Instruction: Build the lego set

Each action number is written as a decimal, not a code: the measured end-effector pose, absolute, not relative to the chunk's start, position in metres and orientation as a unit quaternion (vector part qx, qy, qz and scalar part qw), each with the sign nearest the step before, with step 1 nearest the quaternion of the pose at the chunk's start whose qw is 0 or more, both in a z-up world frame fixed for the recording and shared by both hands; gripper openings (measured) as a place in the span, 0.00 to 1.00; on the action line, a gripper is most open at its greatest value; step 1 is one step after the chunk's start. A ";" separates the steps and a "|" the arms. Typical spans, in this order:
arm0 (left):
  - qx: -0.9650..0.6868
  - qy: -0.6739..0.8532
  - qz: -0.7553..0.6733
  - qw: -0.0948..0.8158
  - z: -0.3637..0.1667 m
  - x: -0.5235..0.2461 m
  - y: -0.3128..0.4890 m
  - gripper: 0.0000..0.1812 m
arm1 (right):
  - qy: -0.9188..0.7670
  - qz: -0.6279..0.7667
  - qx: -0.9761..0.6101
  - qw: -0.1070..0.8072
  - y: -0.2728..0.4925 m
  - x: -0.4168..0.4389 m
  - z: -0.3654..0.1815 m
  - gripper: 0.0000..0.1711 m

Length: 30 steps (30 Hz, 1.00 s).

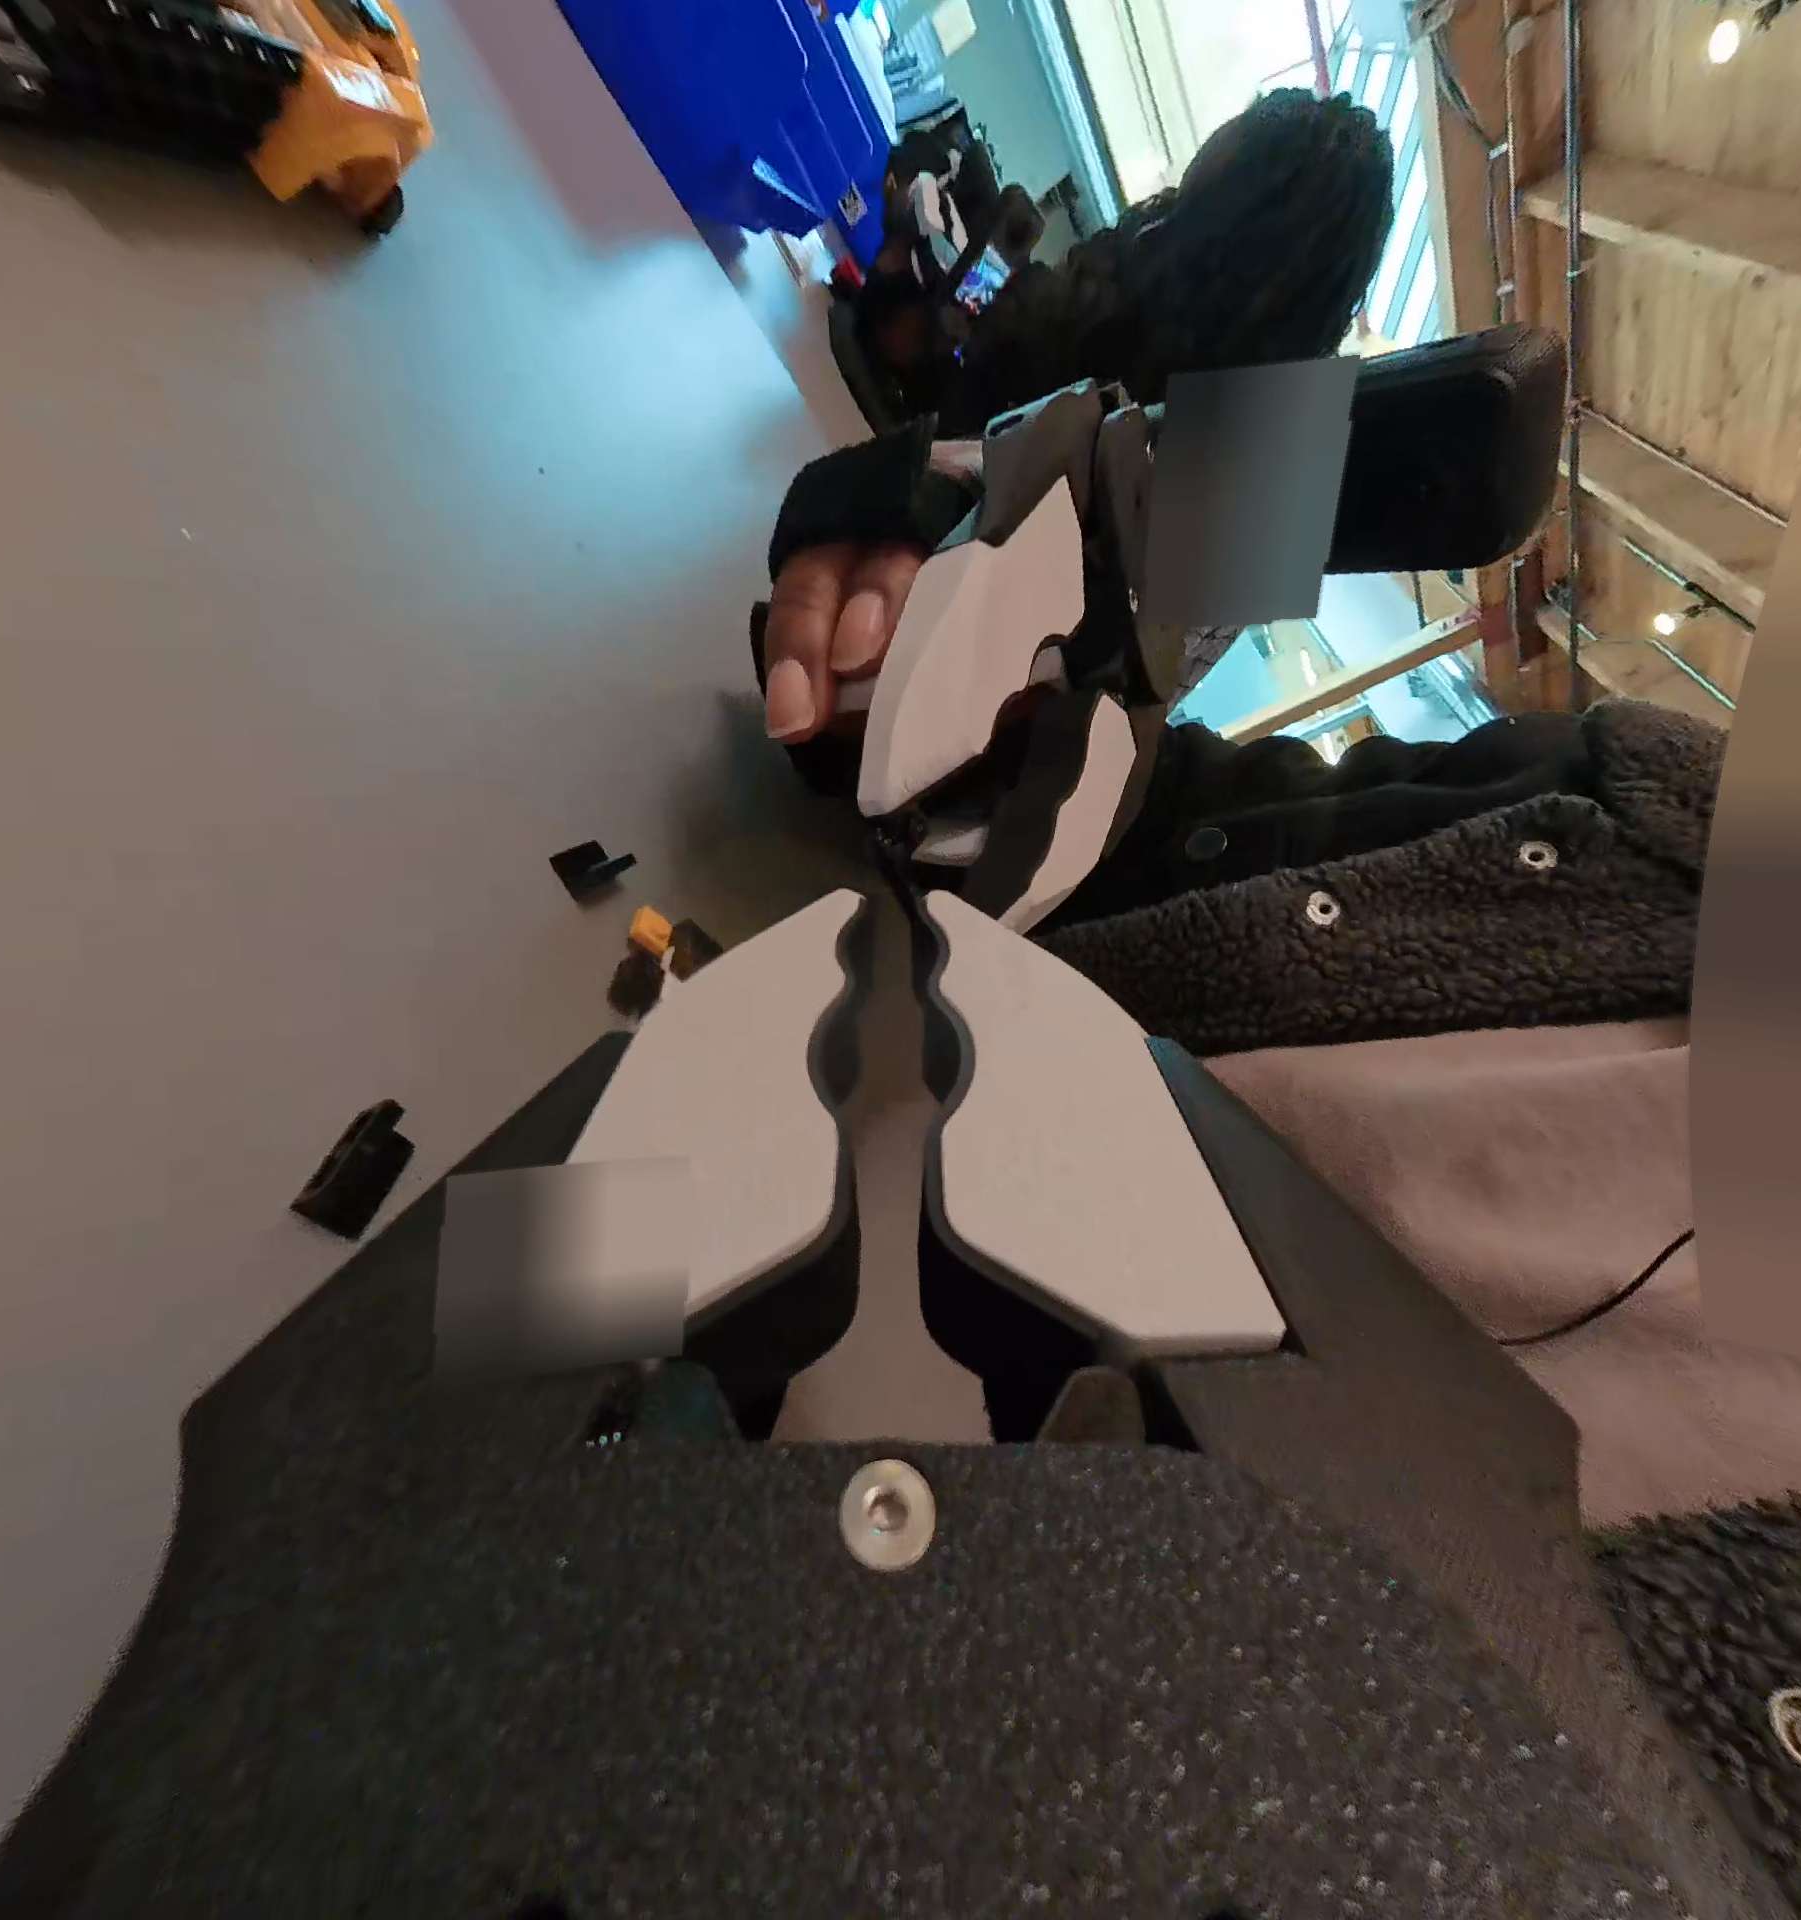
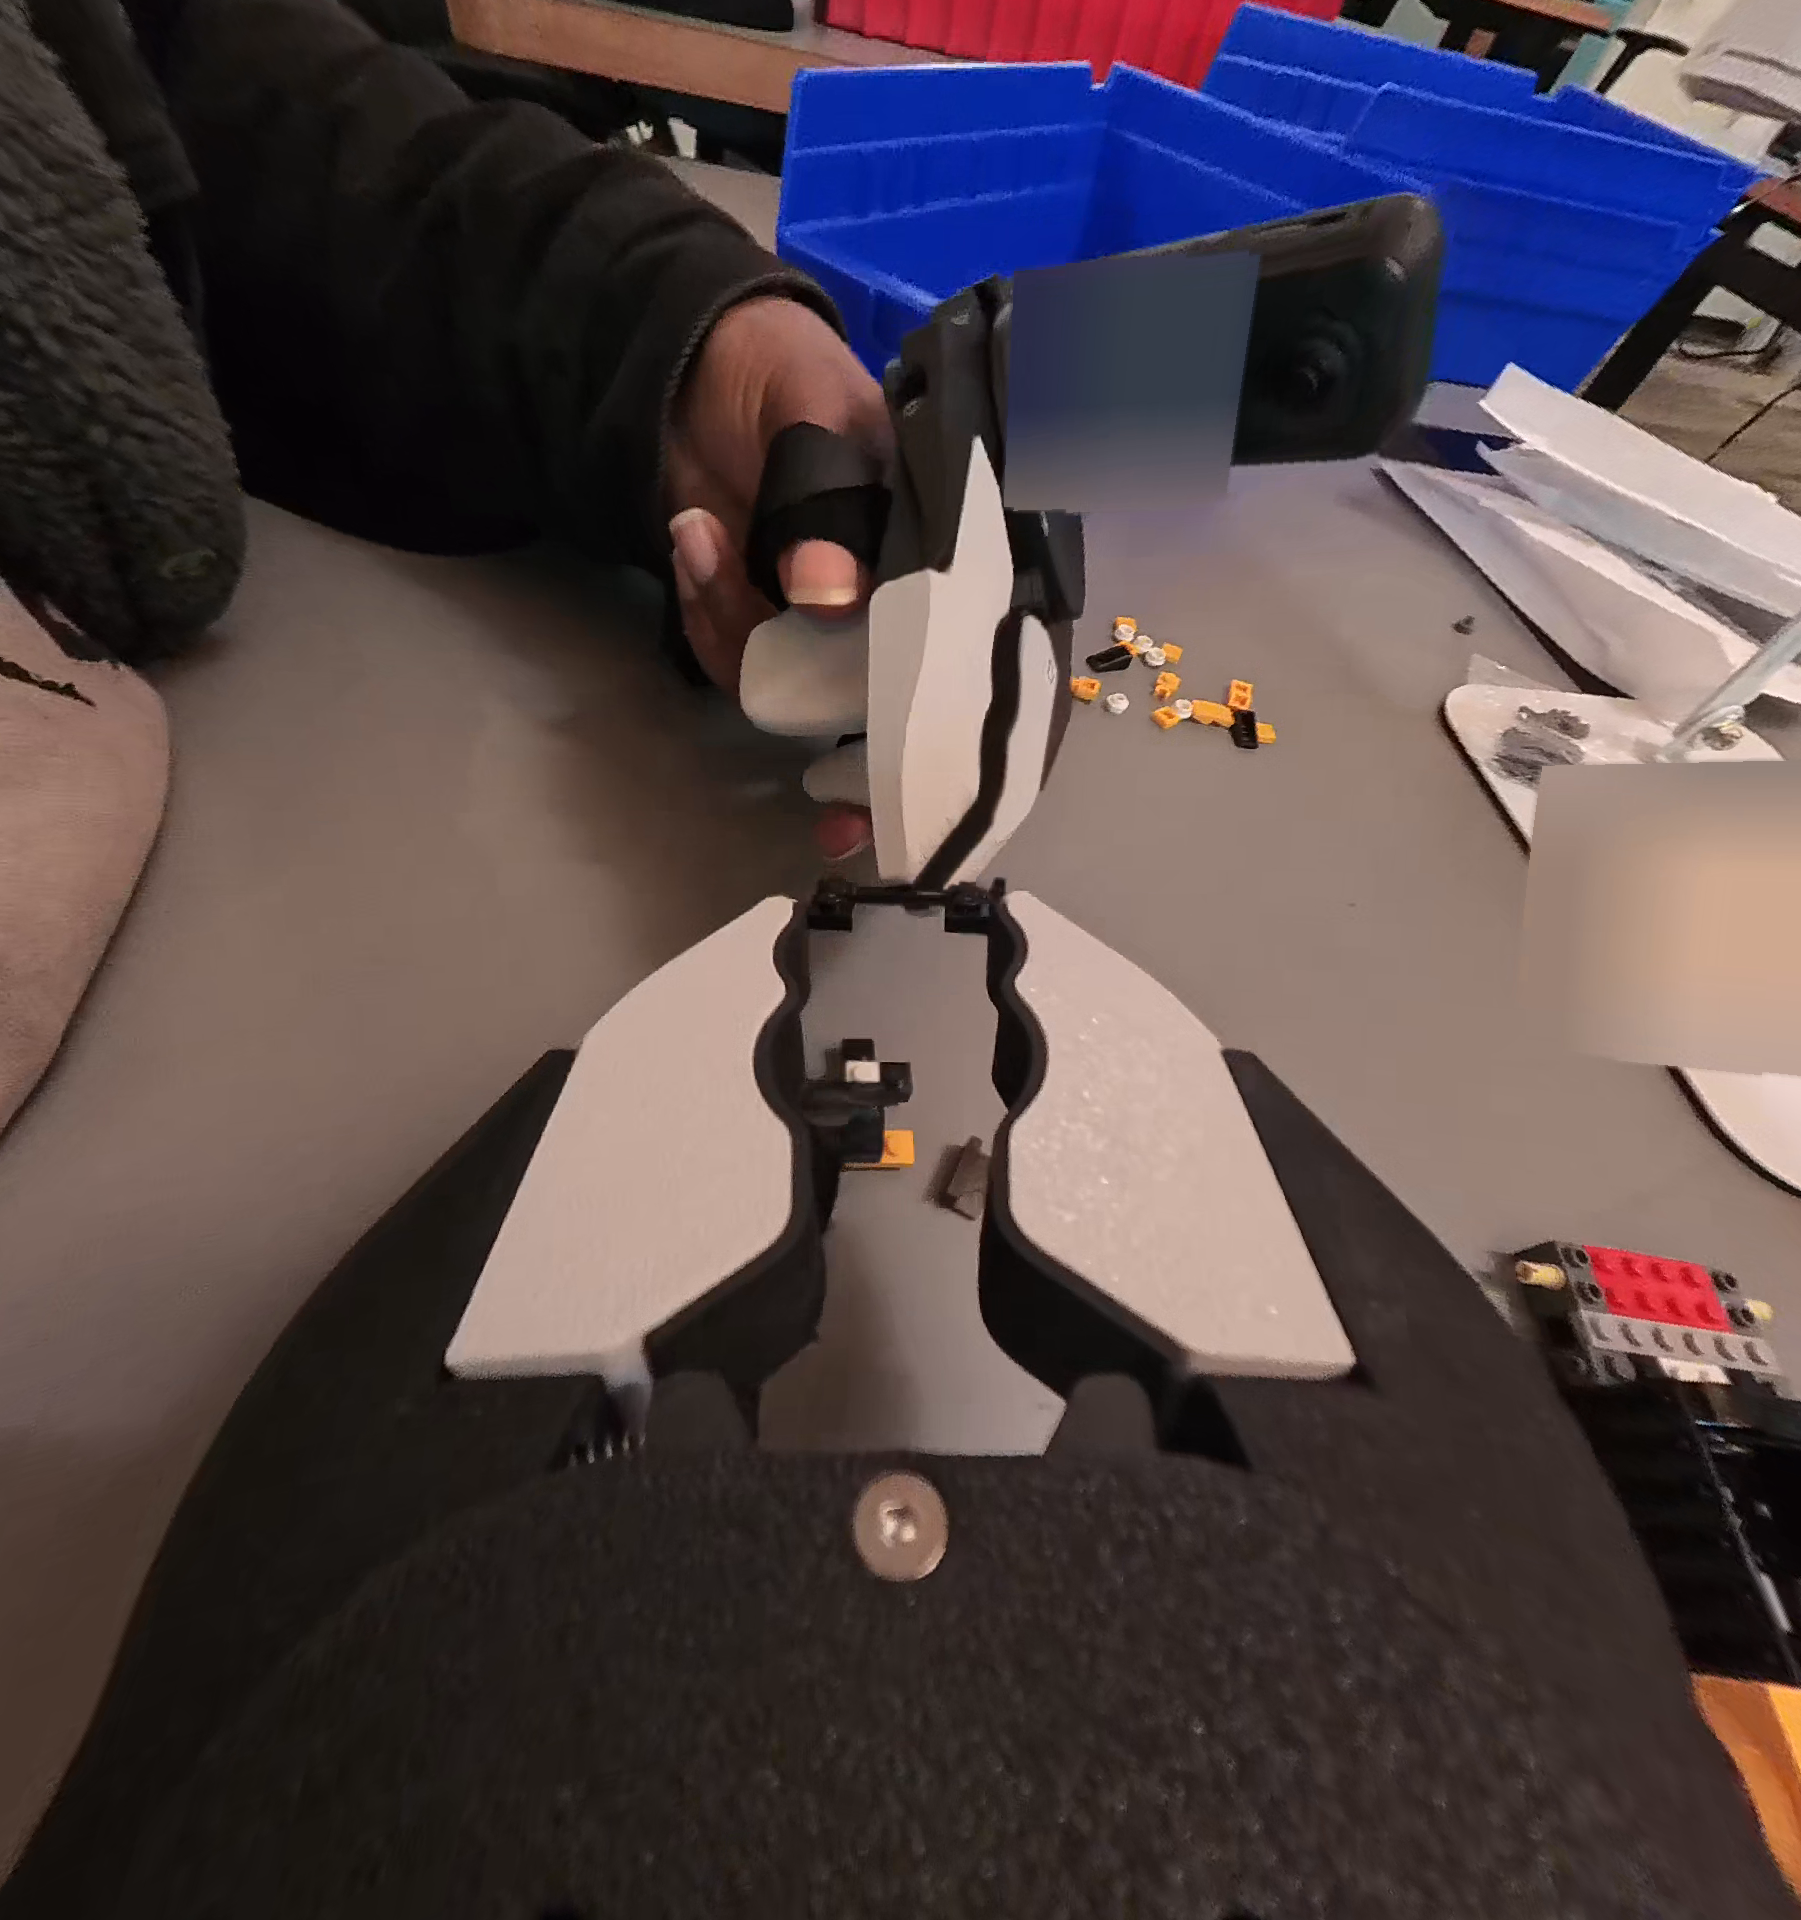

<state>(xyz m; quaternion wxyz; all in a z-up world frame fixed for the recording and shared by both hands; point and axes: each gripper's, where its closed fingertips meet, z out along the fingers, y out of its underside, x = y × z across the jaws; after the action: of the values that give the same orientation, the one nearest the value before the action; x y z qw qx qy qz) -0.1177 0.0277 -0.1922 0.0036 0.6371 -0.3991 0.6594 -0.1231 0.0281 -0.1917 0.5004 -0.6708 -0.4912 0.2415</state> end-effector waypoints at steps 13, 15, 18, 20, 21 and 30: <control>0.623 -0.412 0.660 0.083 -0.203 -0.124 0.010 0.09 | -0.529 0.259 -0.654 0.474 0.013 -0.133 -0.206 0.19; 0.624 -0.413 0.658 0.081 -0.204 -0.125 0.011 0.04 | -0.529 0.259 -0.657 0.472 0.013 -0.133 -0.207 0.19; 0.629 -0.411 0.655 0.083 -0.205 -0.125 0.012 0.03 | -0.536 0.243 -0.665 0.459 0.014 -0.131 -0.215 0.19; 0.642 -0.413 0.641 0.083 -0.210 -0.125 0.013 0.02 | -0.540 0.232 -0.674 0.447 0.016 -0.130 -0.222 0.19; 0.649 -0.412 0.634 0.085 -0.213 -0.126 0.013 0.02 | -0.541 0.228 -0.678 0.443 0.016 -0.129 -0.225 0.19; 0.692 -0.437 0.569 0.078 -0.235 -0.127 0.017 0.02 | -0.542 0.187 -0.730 0.372 0.019 -0.130 -0.245 0.19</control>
<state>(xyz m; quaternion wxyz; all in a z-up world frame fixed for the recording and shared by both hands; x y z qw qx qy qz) -0.1274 0.0174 -0.2347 0.0778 0.6921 -0.4374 0.5689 -0.1299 0.0188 -0.2452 0.3717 -0.7300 -0.5423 0.1868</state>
